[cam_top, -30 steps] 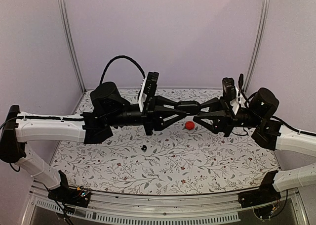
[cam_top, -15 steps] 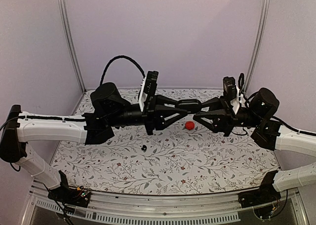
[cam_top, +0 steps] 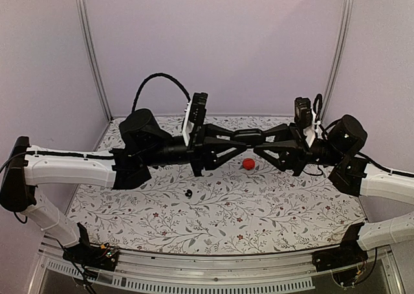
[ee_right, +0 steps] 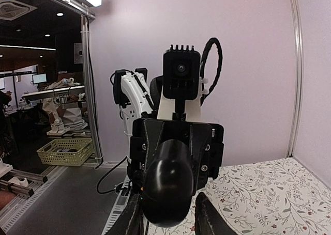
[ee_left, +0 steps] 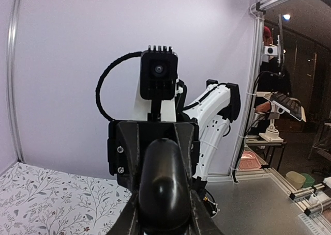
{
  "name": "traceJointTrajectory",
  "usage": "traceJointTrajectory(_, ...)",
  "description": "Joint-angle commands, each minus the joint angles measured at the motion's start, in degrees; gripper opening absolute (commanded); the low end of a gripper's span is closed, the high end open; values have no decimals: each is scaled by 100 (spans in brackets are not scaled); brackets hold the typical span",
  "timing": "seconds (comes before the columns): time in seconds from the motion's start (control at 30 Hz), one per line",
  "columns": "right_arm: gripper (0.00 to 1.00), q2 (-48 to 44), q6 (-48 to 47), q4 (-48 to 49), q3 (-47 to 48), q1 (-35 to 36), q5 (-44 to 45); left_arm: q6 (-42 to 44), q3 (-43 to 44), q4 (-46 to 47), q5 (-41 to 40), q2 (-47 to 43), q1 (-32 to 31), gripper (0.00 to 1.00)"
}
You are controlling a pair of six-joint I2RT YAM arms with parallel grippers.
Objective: Insert the wireless bluetooth earbuds into the charging case
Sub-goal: Pass from the left arm to the right
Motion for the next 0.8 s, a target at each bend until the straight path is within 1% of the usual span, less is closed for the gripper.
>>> traceJointTrajectory(0.0,31,73,93,190,66,33,49,-68,-77,290,-97,58,-89,0)
traceJointTrajectory(0.1,27,94,135,246,64,37,-2,-69,-87,305,-154,66,-90,0)
traceJointTrajectory(0.17,26,118,173,281,64,41,-20,-61,-79,301,-186,89,-91,0)
traceJointTrajectory(0.33,27,133,210,340,64,57,-5,-69,-73,317,-200,108,-93,0)
traceJointTrajectory(0.5,32,156,219,367,64,65,17,-76,-78,336,-194,119,-98,0)
traceJointTrajectory(0.77,28,181,257,422,64,78,-19,-95,-96,394,-188,145,-98,0)
